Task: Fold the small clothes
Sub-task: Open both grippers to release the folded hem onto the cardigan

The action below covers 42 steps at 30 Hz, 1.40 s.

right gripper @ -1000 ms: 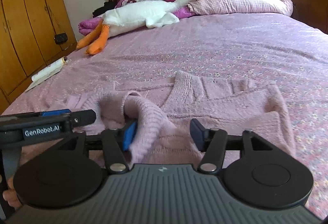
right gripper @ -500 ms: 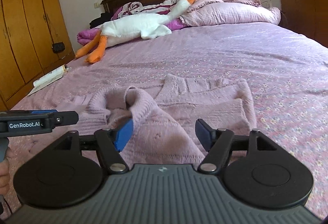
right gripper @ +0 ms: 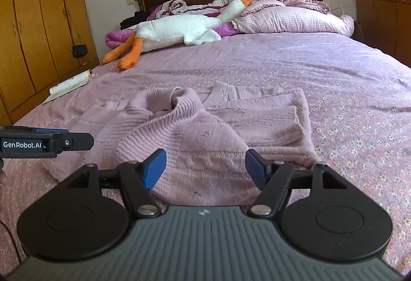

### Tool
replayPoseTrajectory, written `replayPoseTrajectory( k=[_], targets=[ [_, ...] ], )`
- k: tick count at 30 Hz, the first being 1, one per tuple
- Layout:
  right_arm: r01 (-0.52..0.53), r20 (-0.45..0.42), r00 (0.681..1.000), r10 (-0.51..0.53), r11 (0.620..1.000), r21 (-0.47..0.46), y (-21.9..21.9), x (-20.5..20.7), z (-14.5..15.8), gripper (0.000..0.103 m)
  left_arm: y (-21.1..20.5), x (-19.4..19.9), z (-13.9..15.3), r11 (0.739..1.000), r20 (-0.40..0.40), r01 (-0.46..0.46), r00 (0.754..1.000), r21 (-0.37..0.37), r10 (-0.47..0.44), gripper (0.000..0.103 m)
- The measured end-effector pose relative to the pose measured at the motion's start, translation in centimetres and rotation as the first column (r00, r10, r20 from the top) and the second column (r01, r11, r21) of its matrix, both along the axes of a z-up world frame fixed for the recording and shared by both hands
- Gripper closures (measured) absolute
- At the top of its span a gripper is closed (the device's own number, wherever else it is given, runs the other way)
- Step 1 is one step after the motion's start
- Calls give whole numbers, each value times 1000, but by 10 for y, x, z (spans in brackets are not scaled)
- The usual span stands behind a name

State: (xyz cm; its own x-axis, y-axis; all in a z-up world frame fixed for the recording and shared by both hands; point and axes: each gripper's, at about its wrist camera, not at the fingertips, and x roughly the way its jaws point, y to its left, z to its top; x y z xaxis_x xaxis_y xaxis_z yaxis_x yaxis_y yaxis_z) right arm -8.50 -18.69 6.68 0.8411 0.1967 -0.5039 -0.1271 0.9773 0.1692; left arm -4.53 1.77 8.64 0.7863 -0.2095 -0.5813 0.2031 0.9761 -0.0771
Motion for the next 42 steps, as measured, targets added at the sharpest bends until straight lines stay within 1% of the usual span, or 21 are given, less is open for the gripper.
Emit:
replayPoseTrajectory(
  k=[4, 13, 18, 31, 33, 36, 40, 42],
  targets=[
    [-5, -2, 1000, 5, 1000, -16, -1, -9, -2, 24, -3, -6, -4, 1000, -13, 16, 1000, 18, -16, 43],
    [2, -16, 1000, -3, 1000, -19, -4, -18, -7, 24, -11, -19, -9, 998, -20, 53, 998, 44, -53, 43],
    [1, -23, 1000, -1, 1000, -17, -7, -19, -9, 24, -10, -22, -15, 998, -37, 49, 998, 49, -47, 43],
    [-66, -26, 998, 64, 996, -65, -1, -25, -12, 24, -5, -26, -25, 997, -62, 32, 998, 65, -28, 43],
    [-88, -33, 996, 86, 992, -88, 0, -25, -13, 24, -5, -27, -26, 997, -62, 35, 998, 69, -31, 43],
    [-124, -38, 992, 119, 980, -156, 9, -25, -15, 24, -6, -27, -27, 996, -60, 36, 998, 79, -32, 43],
    [-169, -17, 985, 171, 951, -260, 25, -26, -16, 24, -9, -26, -30, 994, -55, 43, 998, 103, -38, 43],
    [-193, -19, 980, 196, 937, -292, 32, -23, -18, 24, -11, -24, -33, 992, -56, 52, 997, 113, -46, 43]
  ],
)
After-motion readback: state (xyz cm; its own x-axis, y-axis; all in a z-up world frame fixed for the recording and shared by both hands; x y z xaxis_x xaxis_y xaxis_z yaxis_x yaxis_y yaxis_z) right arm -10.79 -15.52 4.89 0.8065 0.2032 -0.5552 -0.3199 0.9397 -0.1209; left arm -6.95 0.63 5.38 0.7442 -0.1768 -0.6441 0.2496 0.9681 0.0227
